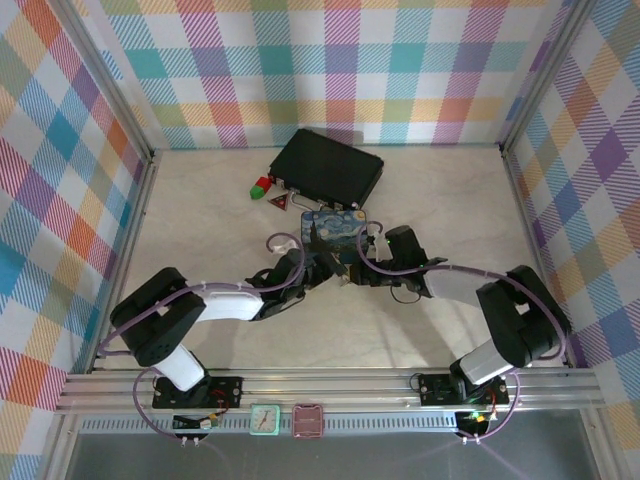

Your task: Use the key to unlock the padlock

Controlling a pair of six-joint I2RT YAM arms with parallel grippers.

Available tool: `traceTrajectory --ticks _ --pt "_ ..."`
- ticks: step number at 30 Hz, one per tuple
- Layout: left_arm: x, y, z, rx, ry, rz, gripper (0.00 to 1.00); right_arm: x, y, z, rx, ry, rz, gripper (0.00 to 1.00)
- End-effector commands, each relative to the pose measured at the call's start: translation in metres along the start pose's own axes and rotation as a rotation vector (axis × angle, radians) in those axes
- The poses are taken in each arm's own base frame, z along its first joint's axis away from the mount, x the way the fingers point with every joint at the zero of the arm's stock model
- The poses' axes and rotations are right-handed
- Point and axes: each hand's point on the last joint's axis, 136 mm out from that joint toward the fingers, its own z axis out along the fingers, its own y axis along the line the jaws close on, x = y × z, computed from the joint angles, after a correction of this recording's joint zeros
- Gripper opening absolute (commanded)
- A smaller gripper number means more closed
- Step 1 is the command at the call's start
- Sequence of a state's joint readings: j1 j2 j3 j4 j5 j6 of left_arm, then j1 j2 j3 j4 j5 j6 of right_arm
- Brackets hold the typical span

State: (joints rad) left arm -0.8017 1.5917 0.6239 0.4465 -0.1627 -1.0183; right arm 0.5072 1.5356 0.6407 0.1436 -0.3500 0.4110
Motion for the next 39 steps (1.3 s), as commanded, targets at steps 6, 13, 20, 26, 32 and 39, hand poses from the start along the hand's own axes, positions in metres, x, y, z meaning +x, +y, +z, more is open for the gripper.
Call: traceTrajectory --ticks 6,13,20,26,32,39 --pt "-0.014 0.0 0.004 0.076 -0.006 0.004 0.8 -0.028 0.021 0.023 -0.064 -0.027 -0.05 0.48" --pt "-0.006 -0.007 0.011 0.174 0.018 -0.024 0.77 -0.023 0.024 0.038 -0.119 0.015 -0.02 0.42" --pt "-0.002 -0.007 0.018 0.201 0.028 -0.034 0.76 -0.022 0.026 0.044 -0.141 0.019 0.026 0.28" --pt "0.011 -0.008 0.026 0.247 0.061 -0.083 0.74 -0.034 0.036 0.035 -0.237 -0.001 0.209 0.2" --pt "0.02 -0.015 0.027 0.345 0.072 -0.186 0.72 -0.039 0.04 0.034 -0.378 -0.029 0.395 0.15" --pt "0.032 -0.019 0.025 0.408 0.116 -0.3 0.57 -0.041 0.034 0.045 -0.431 -0.042 0.504 0.14"
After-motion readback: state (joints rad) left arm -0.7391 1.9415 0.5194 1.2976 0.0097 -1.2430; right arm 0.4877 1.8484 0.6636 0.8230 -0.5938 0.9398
